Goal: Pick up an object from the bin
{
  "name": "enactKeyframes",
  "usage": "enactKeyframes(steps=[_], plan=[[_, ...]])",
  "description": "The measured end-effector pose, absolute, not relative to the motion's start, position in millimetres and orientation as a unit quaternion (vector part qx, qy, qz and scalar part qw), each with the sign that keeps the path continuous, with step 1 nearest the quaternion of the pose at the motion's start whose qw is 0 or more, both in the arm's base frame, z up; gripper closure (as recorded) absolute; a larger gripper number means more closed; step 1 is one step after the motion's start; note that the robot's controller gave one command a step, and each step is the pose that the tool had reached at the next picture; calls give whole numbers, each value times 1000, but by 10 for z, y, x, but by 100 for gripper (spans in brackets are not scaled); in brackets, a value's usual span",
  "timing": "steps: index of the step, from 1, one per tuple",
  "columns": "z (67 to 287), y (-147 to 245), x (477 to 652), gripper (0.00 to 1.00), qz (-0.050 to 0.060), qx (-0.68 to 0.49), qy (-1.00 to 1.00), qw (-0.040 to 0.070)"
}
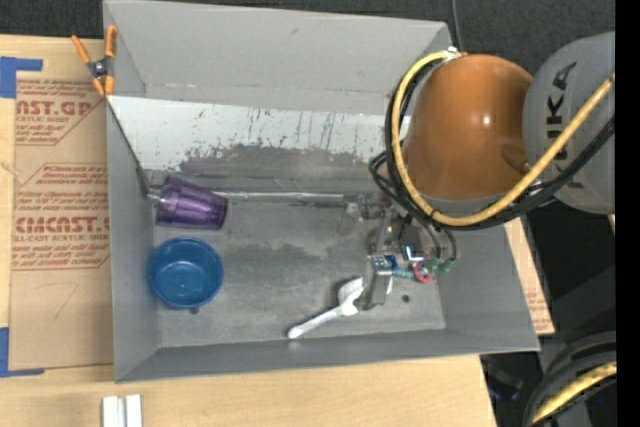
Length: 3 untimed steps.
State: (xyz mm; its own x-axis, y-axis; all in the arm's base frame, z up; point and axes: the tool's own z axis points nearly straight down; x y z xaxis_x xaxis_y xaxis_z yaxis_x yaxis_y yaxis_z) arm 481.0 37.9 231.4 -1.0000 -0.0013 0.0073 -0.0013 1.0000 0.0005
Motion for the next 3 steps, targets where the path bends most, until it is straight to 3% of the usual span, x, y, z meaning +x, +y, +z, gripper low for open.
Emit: enactKeyframes(steps=[1,2,3], plan=[[2358,376,4825,0,-1,0,-1000,-1],[1249,-215,4813,0,0,91,-996,0],[1539,-343,4837,0,-1,-7,-1000,0]])
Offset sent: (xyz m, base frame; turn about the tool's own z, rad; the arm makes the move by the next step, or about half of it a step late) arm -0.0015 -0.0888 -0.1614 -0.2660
